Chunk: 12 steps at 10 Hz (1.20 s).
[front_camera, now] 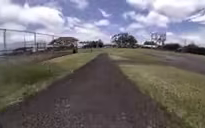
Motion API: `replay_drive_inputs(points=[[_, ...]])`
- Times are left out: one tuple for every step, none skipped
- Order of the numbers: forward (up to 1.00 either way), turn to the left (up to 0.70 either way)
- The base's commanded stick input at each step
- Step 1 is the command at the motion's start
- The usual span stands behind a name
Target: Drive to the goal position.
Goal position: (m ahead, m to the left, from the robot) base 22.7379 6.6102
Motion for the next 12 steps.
replay_drive_inputs(points=[[0.70, 0.00], [0.70, 0.00], [0.70, 0.00], [0.70, 0.00], [0.70, 0.00], [0.70, 0.00], [0.70, 0.00], [0.70, 0.00], [0.70, 0.00], [0.70, 0.00], [0.70, 0.00], [0.70, 0.00]])
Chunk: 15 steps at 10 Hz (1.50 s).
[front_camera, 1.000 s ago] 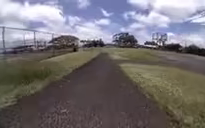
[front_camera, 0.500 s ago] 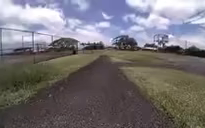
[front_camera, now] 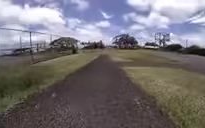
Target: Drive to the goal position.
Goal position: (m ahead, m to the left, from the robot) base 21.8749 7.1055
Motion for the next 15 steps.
replay_drive_inputs(points=[[0.70, 0.00], [0.70, 0.00], [0.70, 0.00], [0.70, 0.00], [0.70, 0.00], [0.70, 0.00], [0.70, 0.00], [0.70, 0.00], [0.70, 0.00], [0.70, -0.08], [0.70, -0.16], [0.70, -0.14], [0.70, 0.00], [0.70, 0.00], [0.70, 0.00]])
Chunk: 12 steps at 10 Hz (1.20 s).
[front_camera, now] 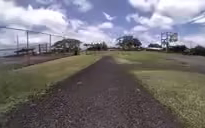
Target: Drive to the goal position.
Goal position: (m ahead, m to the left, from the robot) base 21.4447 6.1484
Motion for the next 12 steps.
replay_drive_inputs(points=[[0.70, 0.00], [0.70, 0.00], [0.70, 0.00], [0.70, 0.00], [0.70, 0.00], [0.70, 0.00], [0.70, 0.00], [0.70, 0.00], [0.70, 0.00], [0.70, 0.00], [0.70, 0.00], [0.70, -0.03]])
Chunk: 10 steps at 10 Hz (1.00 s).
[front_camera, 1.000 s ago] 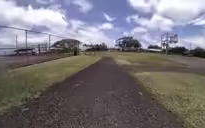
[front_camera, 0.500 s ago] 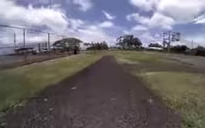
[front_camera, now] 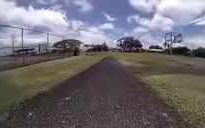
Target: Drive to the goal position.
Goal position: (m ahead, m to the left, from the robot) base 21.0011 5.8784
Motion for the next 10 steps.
replay_drive_inputs(points=[[0.70, -0.12], [0.70, -0.19], [0.70, -0.20], [0.70, -0.16], [0.70, -0.09], [0.70, 0.00], [0.70, 0.00], [0.70, 0.00], [0.70, -0.03], [0.70, -0.22]])
